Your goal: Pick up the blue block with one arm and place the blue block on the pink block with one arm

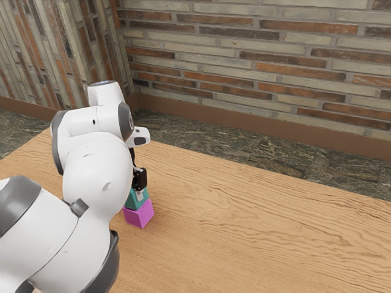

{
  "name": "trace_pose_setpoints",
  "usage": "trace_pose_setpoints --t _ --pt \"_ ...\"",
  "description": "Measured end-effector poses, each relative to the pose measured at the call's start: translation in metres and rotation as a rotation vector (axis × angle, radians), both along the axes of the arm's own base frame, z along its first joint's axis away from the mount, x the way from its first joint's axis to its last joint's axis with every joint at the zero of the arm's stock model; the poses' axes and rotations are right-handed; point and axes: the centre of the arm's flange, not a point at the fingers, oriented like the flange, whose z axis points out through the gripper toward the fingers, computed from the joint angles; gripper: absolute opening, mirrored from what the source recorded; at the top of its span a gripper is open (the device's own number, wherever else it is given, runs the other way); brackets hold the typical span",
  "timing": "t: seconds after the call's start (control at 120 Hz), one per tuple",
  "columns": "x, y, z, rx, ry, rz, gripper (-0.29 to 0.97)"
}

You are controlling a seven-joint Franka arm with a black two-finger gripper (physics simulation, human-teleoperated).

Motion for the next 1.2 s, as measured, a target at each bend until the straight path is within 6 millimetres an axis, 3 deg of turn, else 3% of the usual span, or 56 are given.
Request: trace_pose_setpoints --t 0.15,0.408,0.7,0.833,0.917,1.042,1.1,1.142,1.175,1.2 --pt "0.0 0.0 -0.002 -0.002 0.003 0.004 0.38" --pt "0.002 0.0 -0.007 -0.003 0.011 0.007 0.59" --pt "0.006 -0.005 -0.002 -0.003 0.006 -0.004 0.66" --pt "0.011 -0.006 0.015 0.003 -0.011 -0.013 0.67" --pt "0.01 0.013 0.067 0.03 -0.074 0.013 0.67" --pt "0.008 0.013 0.217 0.002 -0.237 -0.067 0.68" --pt "-0.007 -0.006 0.266 -0.096 -0.235 -0.222 0.68" --pt "-0.037 -0.034 0.309 -0.144 -0.24 -0.394 0.68" --pt "-0.052 -0.048 0.322 -0.16 -0.219 -0.509 0.68" --pt "-0.054 -0.059 0.318 -0.165 -0.185 -0.59 0.68"
